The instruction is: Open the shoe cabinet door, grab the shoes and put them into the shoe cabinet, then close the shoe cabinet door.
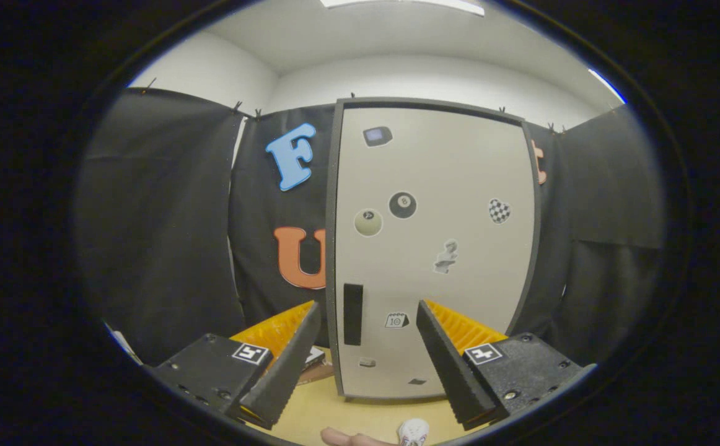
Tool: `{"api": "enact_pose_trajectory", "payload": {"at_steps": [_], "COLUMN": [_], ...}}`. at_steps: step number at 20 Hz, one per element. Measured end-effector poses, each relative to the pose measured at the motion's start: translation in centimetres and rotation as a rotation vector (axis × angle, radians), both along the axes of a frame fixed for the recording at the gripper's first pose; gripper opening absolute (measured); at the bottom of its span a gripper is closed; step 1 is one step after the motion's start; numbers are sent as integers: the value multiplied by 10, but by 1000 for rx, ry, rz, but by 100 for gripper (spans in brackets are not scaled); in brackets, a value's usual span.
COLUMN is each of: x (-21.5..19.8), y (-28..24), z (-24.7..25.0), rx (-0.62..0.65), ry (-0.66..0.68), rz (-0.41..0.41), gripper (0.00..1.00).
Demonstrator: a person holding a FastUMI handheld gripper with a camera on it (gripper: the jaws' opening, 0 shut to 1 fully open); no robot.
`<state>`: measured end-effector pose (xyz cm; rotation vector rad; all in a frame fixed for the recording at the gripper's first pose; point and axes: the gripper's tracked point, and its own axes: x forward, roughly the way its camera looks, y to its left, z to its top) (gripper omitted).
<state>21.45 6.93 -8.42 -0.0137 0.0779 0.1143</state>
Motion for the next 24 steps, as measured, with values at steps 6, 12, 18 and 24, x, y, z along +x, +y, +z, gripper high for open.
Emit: {"api": "enact_pose_trajectory", "payload": {"at_steps": [6, 12, 18, 24], "x": [78, 135, 145, 144], "y": [16, 29, 33, 33], "z": [-46, -75, -76, -77], "rx": [12, 28, 48, 28], "ry": [37, 118, 96, 100], "rz": [-5, 2, -34, -39], "gripper": [100, 90, 54, 32]}}
